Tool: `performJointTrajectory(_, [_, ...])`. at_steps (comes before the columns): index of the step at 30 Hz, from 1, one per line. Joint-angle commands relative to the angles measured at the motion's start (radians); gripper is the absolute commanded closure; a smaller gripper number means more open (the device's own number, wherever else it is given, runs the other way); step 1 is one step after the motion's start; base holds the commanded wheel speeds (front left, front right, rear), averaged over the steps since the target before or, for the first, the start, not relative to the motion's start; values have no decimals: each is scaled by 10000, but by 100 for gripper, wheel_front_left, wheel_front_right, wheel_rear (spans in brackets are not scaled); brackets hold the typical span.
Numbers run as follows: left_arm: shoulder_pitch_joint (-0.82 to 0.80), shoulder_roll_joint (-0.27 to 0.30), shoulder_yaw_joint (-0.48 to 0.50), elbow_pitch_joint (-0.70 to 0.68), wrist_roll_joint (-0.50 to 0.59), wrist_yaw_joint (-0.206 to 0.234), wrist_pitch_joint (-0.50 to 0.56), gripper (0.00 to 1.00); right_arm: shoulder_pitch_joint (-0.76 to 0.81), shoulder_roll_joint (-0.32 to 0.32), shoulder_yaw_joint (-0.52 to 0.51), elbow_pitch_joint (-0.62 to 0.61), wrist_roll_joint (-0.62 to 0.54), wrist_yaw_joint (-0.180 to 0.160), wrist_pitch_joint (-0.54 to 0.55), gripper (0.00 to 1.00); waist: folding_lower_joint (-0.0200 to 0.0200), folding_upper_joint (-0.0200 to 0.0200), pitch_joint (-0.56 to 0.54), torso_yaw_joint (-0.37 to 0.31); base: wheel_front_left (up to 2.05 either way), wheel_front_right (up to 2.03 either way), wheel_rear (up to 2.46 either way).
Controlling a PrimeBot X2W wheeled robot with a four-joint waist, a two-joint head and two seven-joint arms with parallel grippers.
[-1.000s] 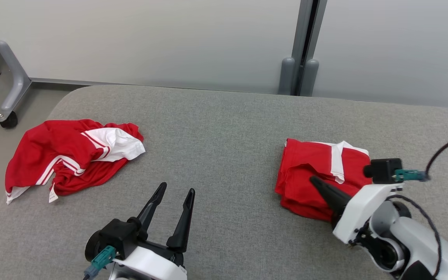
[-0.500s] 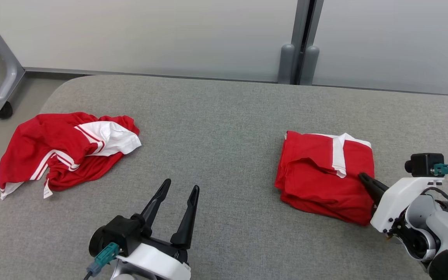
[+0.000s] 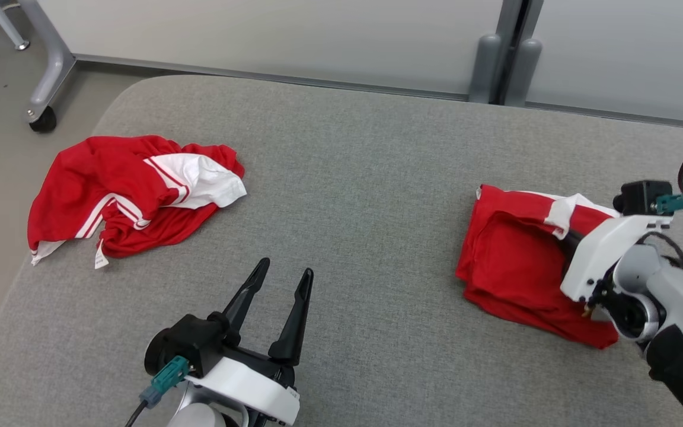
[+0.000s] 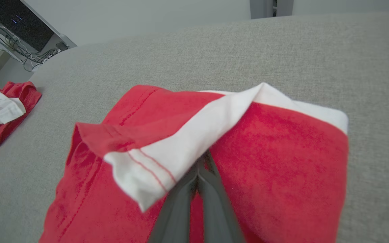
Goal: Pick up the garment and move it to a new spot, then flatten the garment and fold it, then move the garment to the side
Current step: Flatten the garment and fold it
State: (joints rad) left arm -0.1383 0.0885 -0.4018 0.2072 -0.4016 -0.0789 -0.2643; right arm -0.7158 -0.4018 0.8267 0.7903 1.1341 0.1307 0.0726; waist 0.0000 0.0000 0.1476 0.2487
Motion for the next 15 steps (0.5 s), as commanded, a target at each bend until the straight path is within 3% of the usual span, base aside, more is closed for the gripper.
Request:
performJointTrajectory(1, [-234,-18,34,-17,82,-80,1,0,-414,-86,-7,132,-30,2,-59,100,0,0,269,269,0,0,0])
performJointTrajectory(8, [-436,-209,93,-22,136,-166,1,0,-1868,191,224,876,-225,2,150,100,0,0,896,716,0,0,0])
performJointTrajectory(15, [-538,-299,224,108,201,-221,1,0,-2424,670,485,1281,-136,2,-515,100,0,0,795,717,0,0,0])
